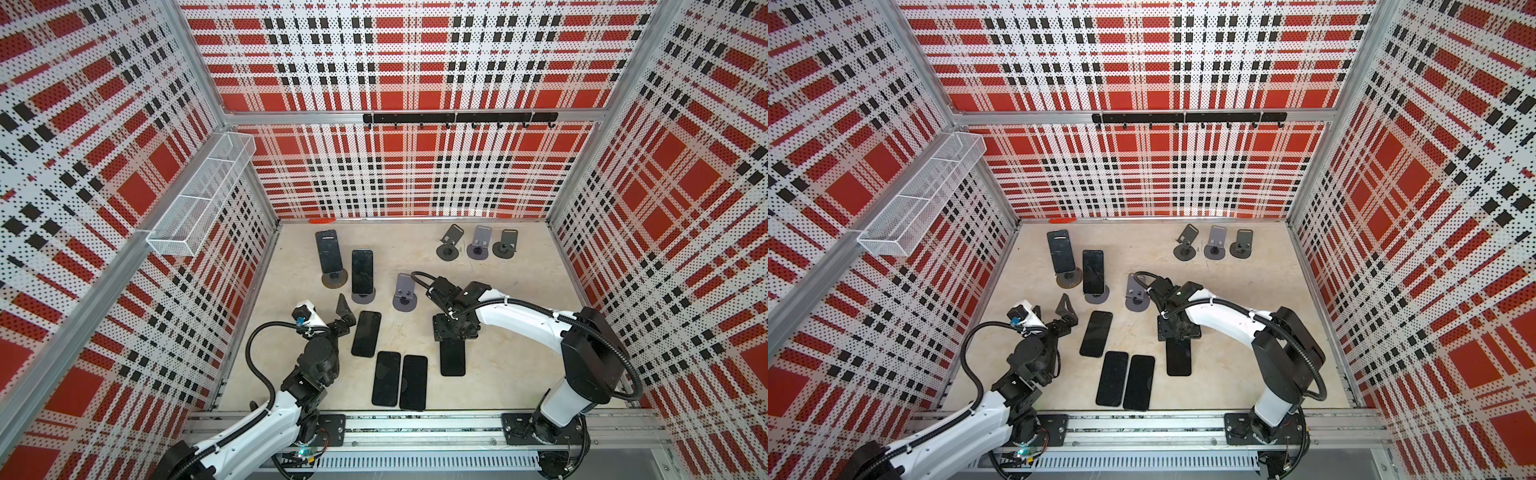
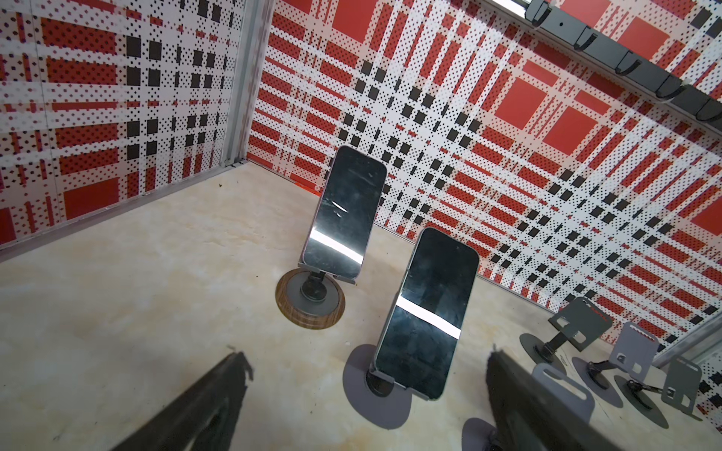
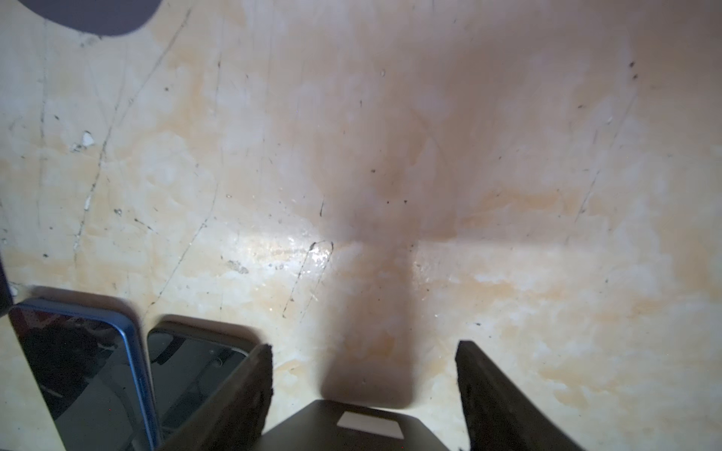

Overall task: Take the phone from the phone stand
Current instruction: 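Lower the held phone flat onto the table beside the flat phones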

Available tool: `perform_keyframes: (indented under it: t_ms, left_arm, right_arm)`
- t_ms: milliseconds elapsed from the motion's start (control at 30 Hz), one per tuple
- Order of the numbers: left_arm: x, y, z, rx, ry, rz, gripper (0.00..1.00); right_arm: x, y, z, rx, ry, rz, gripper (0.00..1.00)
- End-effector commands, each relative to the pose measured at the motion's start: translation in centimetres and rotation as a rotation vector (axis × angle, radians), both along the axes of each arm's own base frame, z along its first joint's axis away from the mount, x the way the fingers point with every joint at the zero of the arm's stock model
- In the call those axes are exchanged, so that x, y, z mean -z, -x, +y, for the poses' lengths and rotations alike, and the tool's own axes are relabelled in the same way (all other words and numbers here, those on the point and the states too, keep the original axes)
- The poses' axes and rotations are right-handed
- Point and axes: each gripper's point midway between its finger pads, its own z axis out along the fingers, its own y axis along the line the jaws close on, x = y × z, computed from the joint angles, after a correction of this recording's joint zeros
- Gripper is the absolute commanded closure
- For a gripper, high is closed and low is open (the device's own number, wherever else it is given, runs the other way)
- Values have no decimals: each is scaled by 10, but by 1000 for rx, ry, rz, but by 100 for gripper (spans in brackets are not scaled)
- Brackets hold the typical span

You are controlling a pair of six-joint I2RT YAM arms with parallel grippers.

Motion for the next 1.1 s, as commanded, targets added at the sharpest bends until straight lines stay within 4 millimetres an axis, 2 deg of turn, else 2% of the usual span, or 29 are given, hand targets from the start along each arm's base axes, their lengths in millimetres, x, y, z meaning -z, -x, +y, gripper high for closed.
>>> perform_keyframes:
  t_ms: [0, 200, 433, 767, 1067]
  left_arm:
    - [-2, 0, 1, -1, 9, -14, 2]
    - [-1, 0, 3, -8, 9, -13, 2]
    - [-1, -1, 3, -5, 13, -16, 2]
    - [-5, 0, 2, 7, 14, -28, 2]
    - [2, 0, 9, -14, 34, -17, 2]
  right_arm:
    - [8, 14, 6, -3, -25, 55, 41]
    - [20, 27, 11, 10, -64, 112, 41]
    - [34, 40, 8, 29, -50, 155, 41]
    - [53, 48, 4, 63, -7, 143, 39]
    - [66, 57, -1, 71, 25, 152, 37]
